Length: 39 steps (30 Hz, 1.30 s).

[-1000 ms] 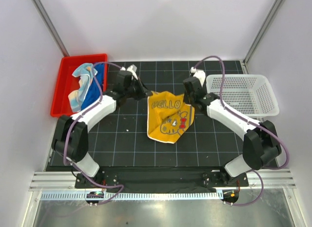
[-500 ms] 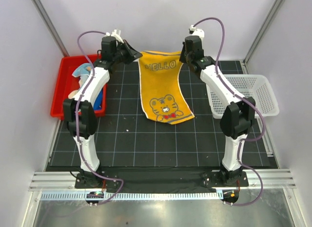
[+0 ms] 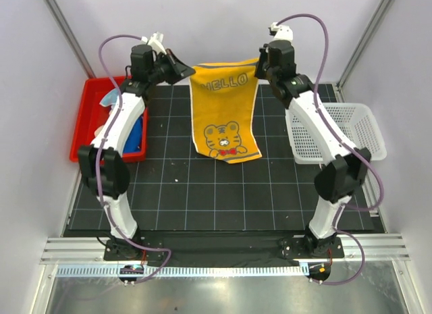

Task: Fold and stack the towels
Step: Flatten out the crumpled towel

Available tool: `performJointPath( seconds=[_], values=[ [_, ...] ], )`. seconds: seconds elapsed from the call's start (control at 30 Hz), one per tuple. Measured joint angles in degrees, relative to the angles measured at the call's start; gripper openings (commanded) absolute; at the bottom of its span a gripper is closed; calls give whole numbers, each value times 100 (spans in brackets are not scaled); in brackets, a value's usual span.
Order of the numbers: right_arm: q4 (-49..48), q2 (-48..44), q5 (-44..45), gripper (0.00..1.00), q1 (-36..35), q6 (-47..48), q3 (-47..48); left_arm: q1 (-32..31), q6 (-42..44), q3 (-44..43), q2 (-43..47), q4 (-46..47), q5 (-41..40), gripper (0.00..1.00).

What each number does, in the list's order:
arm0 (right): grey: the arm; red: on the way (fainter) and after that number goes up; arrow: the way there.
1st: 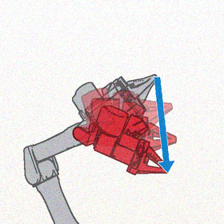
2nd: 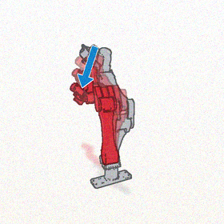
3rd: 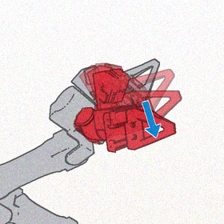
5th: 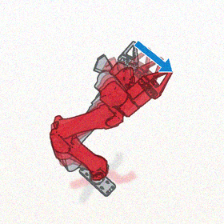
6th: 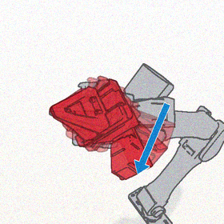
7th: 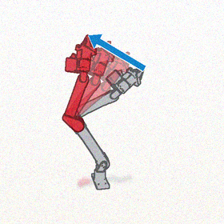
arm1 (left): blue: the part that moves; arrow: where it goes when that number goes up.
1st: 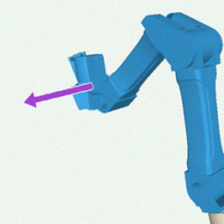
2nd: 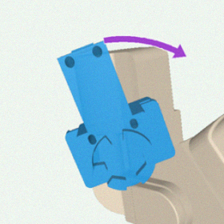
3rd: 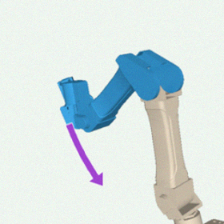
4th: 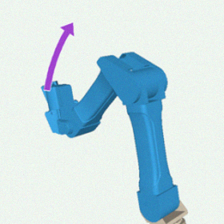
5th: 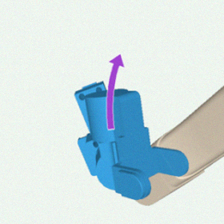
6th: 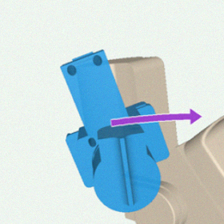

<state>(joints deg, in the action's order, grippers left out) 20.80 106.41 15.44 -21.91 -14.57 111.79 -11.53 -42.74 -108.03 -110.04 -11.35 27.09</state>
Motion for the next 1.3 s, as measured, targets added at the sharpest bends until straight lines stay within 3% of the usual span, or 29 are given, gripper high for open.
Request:
performJointPath(
  seconds=[0.17, 0.43, 0.57, 0.7, 1.0, 1.3],
  values=[
    [-127, -1438, -332, 1, -87, 42, -1204, -304, 264, 1471, 1519, -46, -118, 0],
    [-22, -3930, -688, 1, -846, 168, -2750, -1475, 597, 3467, 4465, 0, -516, 0],
    [295, -4618, -745, 1, -1397, 223, -2833, -1672, 605, 3777, 5340, -101, -702, 0],
    [564, -4983, -848, 1, -1475, 179, -2715, -1707, 621, 3755, 5781, -260, -927, 0],
    [590, -4179, -444, 1, -1475, 321, -2179, -1617, 798, 3152, 5080, -487, -1845, 0],
    [-446, -1150, -787, 1, -310, 310, -2098, -472, 535, 3064, 2151, 289, -1635, 0]
  ],
)
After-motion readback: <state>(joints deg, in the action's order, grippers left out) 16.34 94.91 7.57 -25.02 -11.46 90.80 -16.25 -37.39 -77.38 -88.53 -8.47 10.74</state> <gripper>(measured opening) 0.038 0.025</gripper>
